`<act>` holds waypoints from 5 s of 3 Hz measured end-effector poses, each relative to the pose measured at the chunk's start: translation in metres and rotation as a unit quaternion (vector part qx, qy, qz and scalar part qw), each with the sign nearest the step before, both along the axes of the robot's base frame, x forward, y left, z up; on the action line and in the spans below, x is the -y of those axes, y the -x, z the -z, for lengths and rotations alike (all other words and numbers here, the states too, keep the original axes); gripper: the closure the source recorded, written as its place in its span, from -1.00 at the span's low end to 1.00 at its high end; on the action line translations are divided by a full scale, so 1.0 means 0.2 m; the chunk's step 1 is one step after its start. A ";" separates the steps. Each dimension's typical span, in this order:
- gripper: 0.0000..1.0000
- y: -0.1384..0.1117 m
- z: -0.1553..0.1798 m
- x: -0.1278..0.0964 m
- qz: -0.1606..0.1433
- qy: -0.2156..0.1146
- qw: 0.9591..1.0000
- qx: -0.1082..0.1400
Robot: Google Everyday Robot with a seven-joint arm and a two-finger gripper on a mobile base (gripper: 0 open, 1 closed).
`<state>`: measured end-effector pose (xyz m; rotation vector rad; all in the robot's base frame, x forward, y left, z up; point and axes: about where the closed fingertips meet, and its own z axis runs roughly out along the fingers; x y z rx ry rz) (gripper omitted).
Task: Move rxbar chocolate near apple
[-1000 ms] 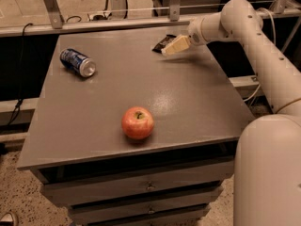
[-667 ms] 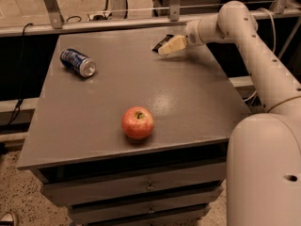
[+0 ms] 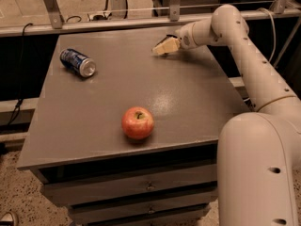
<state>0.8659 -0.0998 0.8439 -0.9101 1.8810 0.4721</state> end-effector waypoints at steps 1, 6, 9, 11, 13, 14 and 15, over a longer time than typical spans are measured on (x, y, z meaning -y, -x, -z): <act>-0.19 0.00 0.01 -0.02 -0.006 -0.002 1.000 -0.007; 1.00 0.78 -0.30 0.14 -0.101 -0.049 0.993 -0.037; 0.62 1.32 -0.21 0.20 -0.175 -0.075 0.977 -0.093; -0.31 1.45 -0.13 0.13 -0.196 -0.088 0.971 -0.103; -1.00 1.50 -0.10 0.05 -0.210 -0.108 0.966 -0.105; -1.00 1.51 -0.10 0.05 -0.210 -0.109 0.966 -0.105; -1.00 1.47 -0.16 0.15 -0.190 -0.088 0.974 -0.086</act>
Offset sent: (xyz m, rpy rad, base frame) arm -0.0058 -0.0027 0.0079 -0.0063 0.0076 0.0287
